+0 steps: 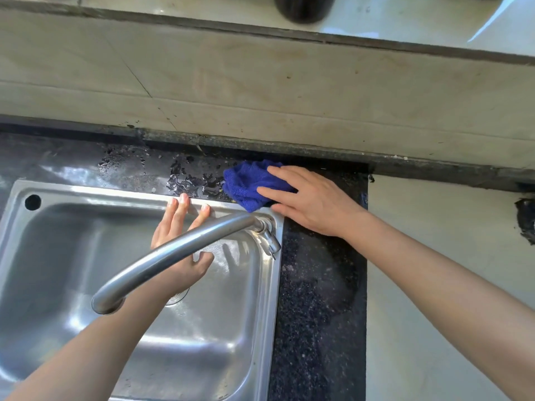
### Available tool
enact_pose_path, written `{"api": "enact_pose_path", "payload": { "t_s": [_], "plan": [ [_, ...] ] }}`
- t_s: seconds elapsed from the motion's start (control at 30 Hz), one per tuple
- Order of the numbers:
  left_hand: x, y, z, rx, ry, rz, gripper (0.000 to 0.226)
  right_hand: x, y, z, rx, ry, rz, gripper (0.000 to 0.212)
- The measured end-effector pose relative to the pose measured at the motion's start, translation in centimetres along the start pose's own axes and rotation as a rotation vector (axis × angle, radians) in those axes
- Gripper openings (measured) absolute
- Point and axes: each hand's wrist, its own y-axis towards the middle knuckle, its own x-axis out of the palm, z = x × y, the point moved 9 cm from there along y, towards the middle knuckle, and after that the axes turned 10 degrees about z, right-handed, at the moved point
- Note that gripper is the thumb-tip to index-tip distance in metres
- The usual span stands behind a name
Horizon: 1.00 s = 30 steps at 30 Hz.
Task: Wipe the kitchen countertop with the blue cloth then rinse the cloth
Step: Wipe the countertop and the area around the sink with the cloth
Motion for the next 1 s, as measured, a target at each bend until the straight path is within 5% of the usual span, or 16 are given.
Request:
{"api": "enact_pose_path", "payload": {
  "t_s": [0.33, 0.53, 0.67, 1.0],
  "plan": [
    [-1.2, 0.0, 0.4, 0.04, -0.054, 0.116, 0.079, 5.0, 8.9, -4.5, 0.038, 0.061, -0.03, 0.053],
    [-0.6, 0.2, -0.1, 0.077, -0.005, 0.152, 0.072, 0.2, 1.5, 0.2, 0.135, 0.062, 0.052, 0.039],
    [-0.1, 0.1, -0.2, 0.092, -0.007, 0.139, 0.093, -0.2, -1.1, 1.0, 0.2, 0.022, 0.081, 0.043],
    [-2.7, 0.5, -0.7, 0.14, -0.041, 0.282, 0.058, 4.5, 9.9, -5.0, 0.039, 0.115, -0.127, 0.054]
  ]
}}
